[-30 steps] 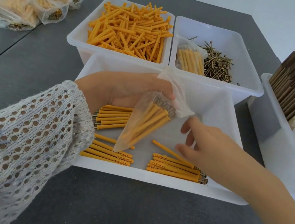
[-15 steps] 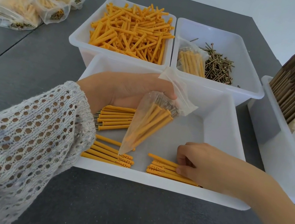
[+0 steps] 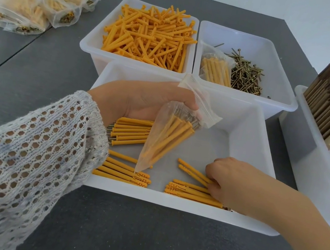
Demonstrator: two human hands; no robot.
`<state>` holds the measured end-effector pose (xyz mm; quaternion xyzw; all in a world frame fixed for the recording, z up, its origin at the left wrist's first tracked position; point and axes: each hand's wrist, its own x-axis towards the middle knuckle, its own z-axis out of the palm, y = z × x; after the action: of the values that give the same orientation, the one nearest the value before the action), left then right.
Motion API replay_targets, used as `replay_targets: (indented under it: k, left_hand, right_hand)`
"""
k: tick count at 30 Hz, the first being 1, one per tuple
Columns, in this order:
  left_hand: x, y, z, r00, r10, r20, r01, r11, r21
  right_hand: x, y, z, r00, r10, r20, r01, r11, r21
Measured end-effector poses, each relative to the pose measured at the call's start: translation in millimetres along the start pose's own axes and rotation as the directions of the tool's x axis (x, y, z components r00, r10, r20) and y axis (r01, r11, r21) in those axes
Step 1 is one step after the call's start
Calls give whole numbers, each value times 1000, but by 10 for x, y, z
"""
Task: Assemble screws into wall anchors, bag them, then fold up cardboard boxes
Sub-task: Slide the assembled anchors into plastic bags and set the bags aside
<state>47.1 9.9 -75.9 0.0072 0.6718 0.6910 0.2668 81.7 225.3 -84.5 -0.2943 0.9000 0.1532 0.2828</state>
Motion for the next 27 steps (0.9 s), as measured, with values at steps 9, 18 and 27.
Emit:
replay_targets:
  k: [9,18,27]
  left_hand:
    - [97,-33,-24,999,15,-35,-10,991,136]
    - [102,-55,-31,984,77,161,-67,996,-67]
    - [91,-36,-23,998,53,46,-60,984,170]
  right_hand:
    - [-308,147,-222,981,66,-183,-56,997,60]
    - [-705,675,-718,760,217,-613,-83,967,240]
    - [-251,257,-784,846,138,-515,-12,970,241]
